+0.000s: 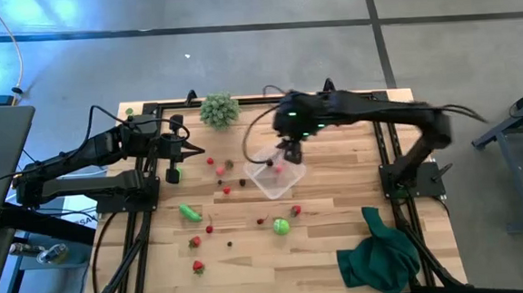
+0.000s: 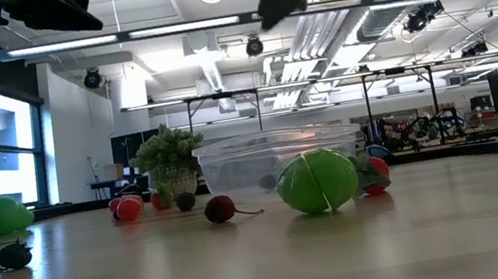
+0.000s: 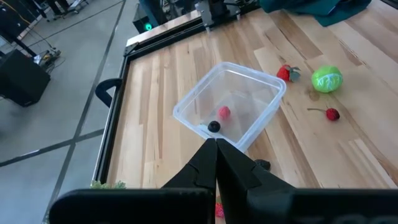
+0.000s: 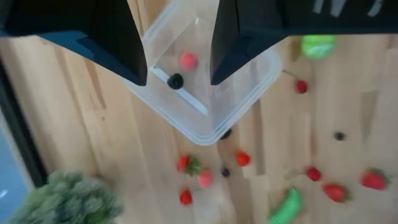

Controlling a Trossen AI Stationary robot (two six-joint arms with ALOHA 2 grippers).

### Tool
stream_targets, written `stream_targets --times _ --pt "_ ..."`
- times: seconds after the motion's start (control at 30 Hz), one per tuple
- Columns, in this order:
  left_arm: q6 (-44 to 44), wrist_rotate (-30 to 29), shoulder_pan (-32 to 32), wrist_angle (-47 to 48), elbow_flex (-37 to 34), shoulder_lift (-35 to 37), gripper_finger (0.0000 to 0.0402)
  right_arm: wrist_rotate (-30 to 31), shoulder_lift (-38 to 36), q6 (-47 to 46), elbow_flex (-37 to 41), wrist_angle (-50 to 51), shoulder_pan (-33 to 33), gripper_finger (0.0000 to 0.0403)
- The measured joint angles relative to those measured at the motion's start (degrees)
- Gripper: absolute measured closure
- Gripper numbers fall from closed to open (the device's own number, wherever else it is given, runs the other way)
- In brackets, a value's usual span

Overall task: Pick and placing Produce into tupperware
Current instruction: Put the red strawberry into the transparent bin

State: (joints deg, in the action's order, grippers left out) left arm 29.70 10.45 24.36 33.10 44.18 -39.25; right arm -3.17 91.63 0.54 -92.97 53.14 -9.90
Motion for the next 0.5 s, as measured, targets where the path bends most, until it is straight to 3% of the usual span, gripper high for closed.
stream_targets --times 0.17,0.3,0.5 --pt "0.0 0.0 0.02 -0.01 0.0 0.0 0.0401 0.63 -11.9 -2.68 7.05 0.81 5.12 0.0234" --pt "0.02 -0.02 0.0 0.0 0.0 0.0 0.0401 0.55 -19.77 -10.3 16.01 0.19 10.86 0.0234" --pt "0.01 0.0 0.01 -0.01 0.0 -0.01 0.0401 -2.18 -25.76 -21.31 29.95 -9.69 19.86 0.0234"
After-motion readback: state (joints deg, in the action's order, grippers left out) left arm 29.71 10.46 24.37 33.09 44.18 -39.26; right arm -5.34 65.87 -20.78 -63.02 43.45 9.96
